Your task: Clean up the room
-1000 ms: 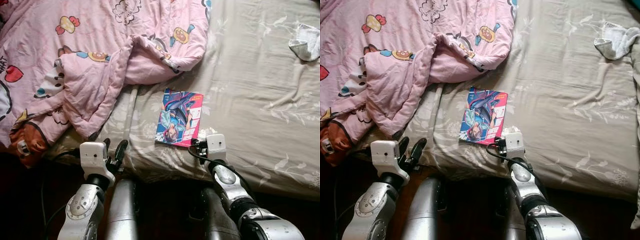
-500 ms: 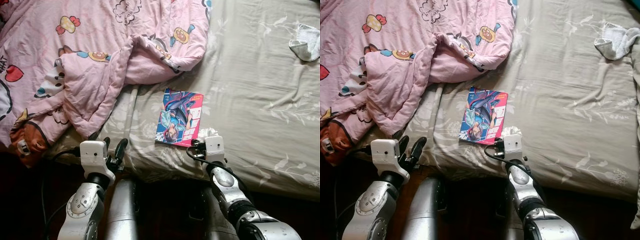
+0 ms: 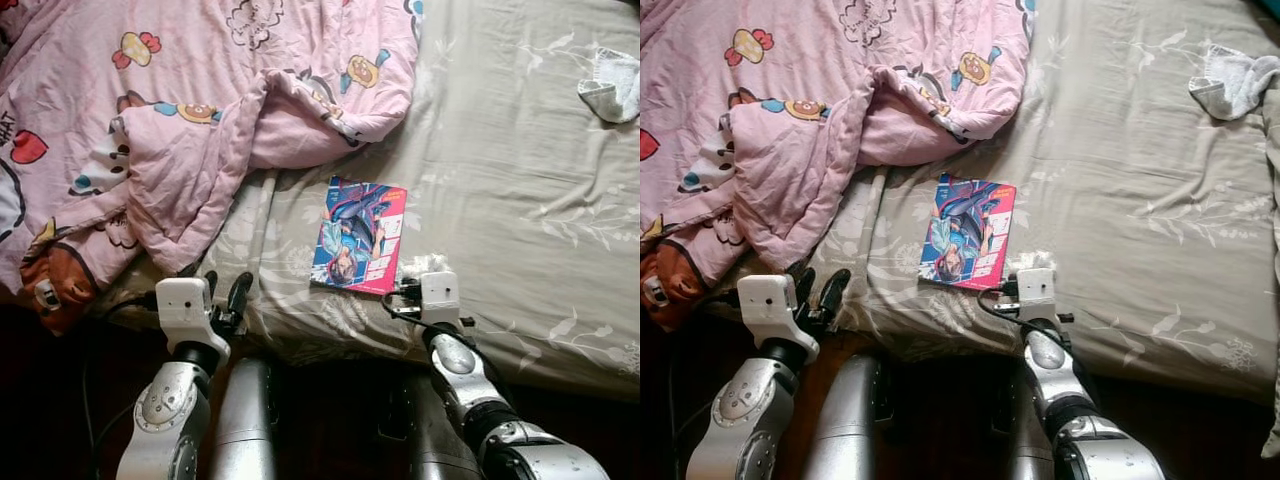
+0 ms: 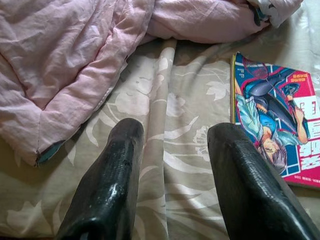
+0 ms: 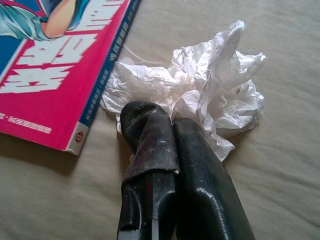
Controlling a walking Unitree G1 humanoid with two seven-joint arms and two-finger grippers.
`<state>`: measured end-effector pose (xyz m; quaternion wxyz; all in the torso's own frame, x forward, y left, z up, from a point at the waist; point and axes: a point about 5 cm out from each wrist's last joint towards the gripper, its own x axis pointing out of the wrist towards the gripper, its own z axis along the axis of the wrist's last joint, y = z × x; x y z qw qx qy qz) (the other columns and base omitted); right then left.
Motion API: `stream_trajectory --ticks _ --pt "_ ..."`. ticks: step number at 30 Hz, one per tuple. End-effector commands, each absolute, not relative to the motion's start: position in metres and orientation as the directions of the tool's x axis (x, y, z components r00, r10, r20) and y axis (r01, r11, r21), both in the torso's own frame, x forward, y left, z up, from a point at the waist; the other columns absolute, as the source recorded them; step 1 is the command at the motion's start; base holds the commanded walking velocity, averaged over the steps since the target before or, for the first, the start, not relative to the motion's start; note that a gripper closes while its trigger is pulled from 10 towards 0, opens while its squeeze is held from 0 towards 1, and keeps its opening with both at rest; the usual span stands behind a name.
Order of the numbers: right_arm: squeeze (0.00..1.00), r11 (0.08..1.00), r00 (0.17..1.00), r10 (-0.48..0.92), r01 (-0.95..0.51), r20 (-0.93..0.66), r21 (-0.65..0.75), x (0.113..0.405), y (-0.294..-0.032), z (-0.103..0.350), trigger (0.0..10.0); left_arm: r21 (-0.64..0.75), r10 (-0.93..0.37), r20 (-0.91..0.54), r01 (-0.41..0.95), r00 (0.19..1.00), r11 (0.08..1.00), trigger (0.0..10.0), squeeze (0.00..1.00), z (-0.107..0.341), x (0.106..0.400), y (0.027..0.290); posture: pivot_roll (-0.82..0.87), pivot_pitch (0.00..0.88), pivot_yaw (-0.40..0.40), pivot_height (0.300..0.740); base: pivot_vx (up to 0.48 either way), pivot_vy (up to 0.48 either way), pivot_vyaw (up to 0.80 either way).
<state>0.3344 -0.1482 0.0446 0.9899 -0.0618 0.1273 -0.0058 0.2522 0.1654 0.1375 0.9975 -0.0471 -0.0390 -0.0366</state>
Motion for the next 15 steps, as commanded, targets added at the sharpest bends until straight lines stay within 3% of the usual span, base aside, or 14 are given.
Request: stream_trajectory --ticks 1,7,15 --pt "0.00 0.994 0.948 -0.048 0.014 -0.315 -0.111 0.321 -0.151 0.027 0.0 -0.093 -0.049 0.017 0.050 0.999 0.994 10.0 0.00 0.122 0.245 0.172 0.20 0.610 0.027 0.645 0.000 0.000 0.00" --pt "0.00 0.997 0.965 -0.042 0.025 -0.258 -0.070 0.325 -0.150 0.035 0.0 -0.083 -0.054 0.015 0.055 0.998 0.995 10.0 0.00 0.120 0.248 0.170 0.19 0.592 0.021 0.645 0.000 0.000 0.00" --pt "0.00 1.000 0.995 -0.021 0.018 -0.100 -0.025 0.327 -0.147 0.051 0.0 -0.075 -0.040 -0.022 0.038 0.999 0.996 10.0 0.00 0.099 0.259 0.175 0.13 0.493 -0.009 0.645 0.000 0.000 0.00"
